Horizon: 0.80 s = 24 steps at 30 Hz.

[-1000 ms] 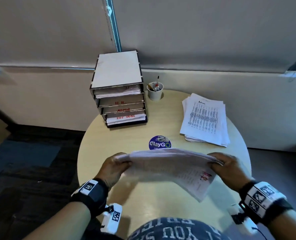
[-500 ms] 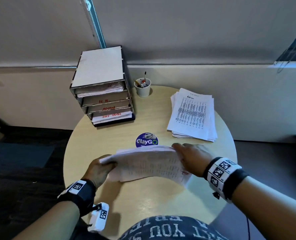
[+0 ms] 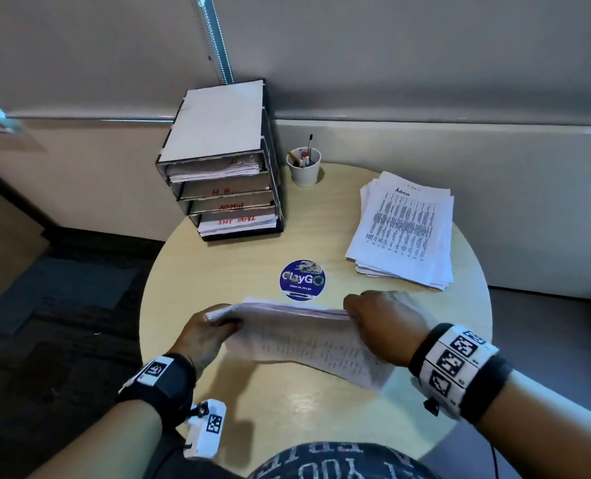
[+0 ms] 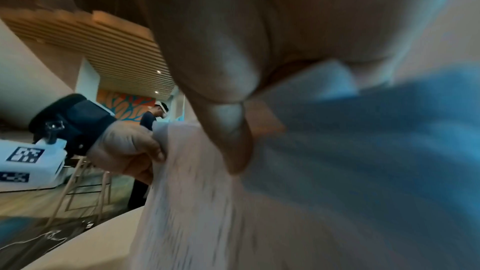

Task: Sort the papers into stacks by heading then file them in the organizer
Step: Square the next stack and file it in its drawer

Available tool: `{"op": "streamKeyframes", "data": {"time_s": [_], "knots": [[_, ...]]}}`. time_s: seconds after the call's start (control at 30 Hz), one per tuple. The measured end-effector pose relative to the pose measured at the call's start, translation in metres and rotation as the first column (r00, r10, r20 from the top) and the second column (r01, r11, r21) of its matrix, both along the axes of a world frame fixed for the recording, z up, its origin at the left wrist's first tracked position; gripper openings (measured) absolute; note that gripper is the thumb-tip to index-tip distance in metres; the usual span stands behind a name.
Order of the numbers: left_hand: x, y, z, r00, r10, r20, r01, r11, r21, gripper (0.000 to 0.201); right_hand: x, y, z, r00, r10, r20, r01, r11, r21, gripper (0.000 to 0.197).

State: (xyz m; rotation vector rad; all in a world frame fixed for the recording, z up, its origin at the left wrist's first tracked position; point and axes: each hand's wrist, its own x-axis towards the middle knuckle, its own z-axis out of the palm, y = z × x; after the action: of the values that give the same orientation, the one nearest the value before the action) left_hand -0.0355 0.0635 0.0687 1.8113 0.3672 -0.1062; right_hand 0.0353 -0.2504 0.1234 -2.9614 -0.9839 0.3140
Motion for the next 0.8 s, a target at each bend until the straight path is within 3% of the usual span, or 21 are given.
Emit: {"op": "streamKeyframes", "data": {"time_s": [0.07,0.13,0.17,0.23,0.27,0.3,0.33,0.4,0.43,0.5,0.57,0.63,0.7,0.8], "knots": [[-0.001,-0.008,-0.001,0.999,-0.034,-0.043,0.033,0.999,-0.025,0.028,-0.003,0.008,-0.002,0.999,0.021,-0.041,-0.021,1.000,-0.017,0.013],[0.003,-0.013,-0.001,0.999,0.022,-0.024,-0.022,1.000,0.006,0.015,-0.001,0.010,-0.009,0.991,-0.012,-0.133,0.016,0.999,0.033,0.011],[0.008,-0.012,-0.003,0.994,0.110,0.014,-0.111,0.989,0.101,0.014,0.003,0.008,-0.012,0.983,-0.055,-0.177,0.073,0.993,0.093,0.009],[0.016,-0.005,-0.006,0.924,0.370,0.101,-0.383,0.886,0.262,0.029,0.013,-0.002,-0.015,0.950,-0.166,-0.265,0.230,0.945,0.233,0.016],[0.016,-0.003,-0.003,0.866,0.493,0.076,-0.497,0.838,0.224,0.044,0.017,-0.008,-0.015,0.925,-0.218,-0.311,0.317,0.894,0.315,0.020],[0.016,-0.004,-0.001,0.836,0.547,-0.043,-0.536,0.831,0.147,0.058,0.021,-0.013,-0.014,0.895,-0.259,-0.362,0.401,0.824,0.400,0.019],[0.015,-0.010,0.004,0.851,0.497,-0.169,-0.496,0.867,0.052,0.063,0.023,-0.017,-0.011,0.869,-0.280,-0.407,0.463,0.749,0.474,0.016],[0.010,-0.032,0.013,0.925,0.209,-0.319,-0.280,0.939,-0.198,0.039,0.025,-0.018,-0.004,0.830,-0.270,-0.488,0.539,0.614,0.577,0.008],[0.010,-0.045,0.020,0.944,0.118,-0.308,-0.218,0.923,-0.316,0.025,0.025,-0.016,-0.001,0.812,-0.242,-0.531,0.566,0.545,0.618,0.006],[0.018,-0.062,0.036,0.984,0.103,-0.146,-0.160,0.874,-0.459,0.010,0.025,-0.012,0.003,0.797,-0.210,-0.565,0.593,0.449,0.669,0.007],[0.032,-0.067,0.049,0.989,0.146,0.030,-0.112,0.862,-0.494,0.018,0.025,-0.008,0.006,0.790,-0.211,-0.575,0.612,0.331,0.718,0.016],[0.041,-0.072,0.062,0.979,0.139,0.152,-0.058,0.894,-0.444,0.030,0.024,-0.003,0.009,0.766,-0.159,-0.622,0.639,0.095,0.763,0.023],[0.043,-0.081,0.067,0.968,0.139,0.210,-0.050,0.922,-0.383,0.029,0.020,0.002,0.012,0.741,-0.105,-0.664,0.656,-0.104,0.748,0.021],[0.041,-0.095,0.064,0.954,0.168,0.250,-0.070,0.930,-0.360,0.040,0.012,0.007,0.011,0.748,-0.094,-0.657,0.634,-0.194,0.749,0.021]]}}
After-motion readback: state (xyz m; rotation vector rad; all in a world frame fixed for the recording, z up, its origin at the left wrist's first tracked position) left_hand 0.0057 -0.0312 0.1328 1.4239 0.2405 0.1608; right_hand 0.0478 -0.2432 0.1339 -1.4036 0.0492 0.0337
